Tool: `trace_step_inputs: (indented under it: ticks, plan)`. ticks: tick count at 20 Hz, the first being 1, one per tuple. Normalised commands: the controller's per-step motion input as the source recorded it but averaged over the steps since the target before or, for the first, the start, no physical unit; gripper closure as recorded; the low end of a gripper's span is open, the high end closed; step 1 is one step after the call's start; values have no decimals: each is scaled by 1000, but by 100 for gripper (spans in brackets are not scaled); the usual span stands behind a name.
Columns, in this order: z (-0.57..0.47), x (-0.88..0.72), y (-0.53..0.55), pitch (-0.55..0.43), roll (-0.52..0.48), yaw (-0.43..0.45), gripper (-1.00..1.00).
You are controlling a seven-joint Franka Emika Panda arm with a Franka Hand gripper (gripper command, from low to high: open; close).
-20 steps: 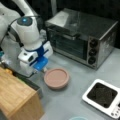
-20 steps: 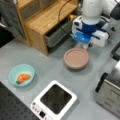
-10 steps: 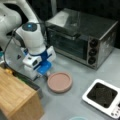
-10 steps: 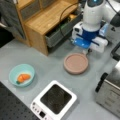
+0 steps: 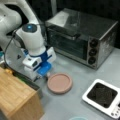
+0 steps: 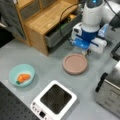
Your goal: Pick up the pan. Place the pan on the table. Pick up the bowl. Place the bowl on the stove.
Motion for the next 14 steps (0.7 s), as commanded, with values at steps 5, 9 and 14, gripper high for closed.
trace_step_inputs:
  ticks: [5,9,14]
  plan:
    - [82,143,-22,52,-108,37,-100]
    - [88,117,-24,60,-99,30,-100]
    - [109,108,-32,88,-98,12,-100]
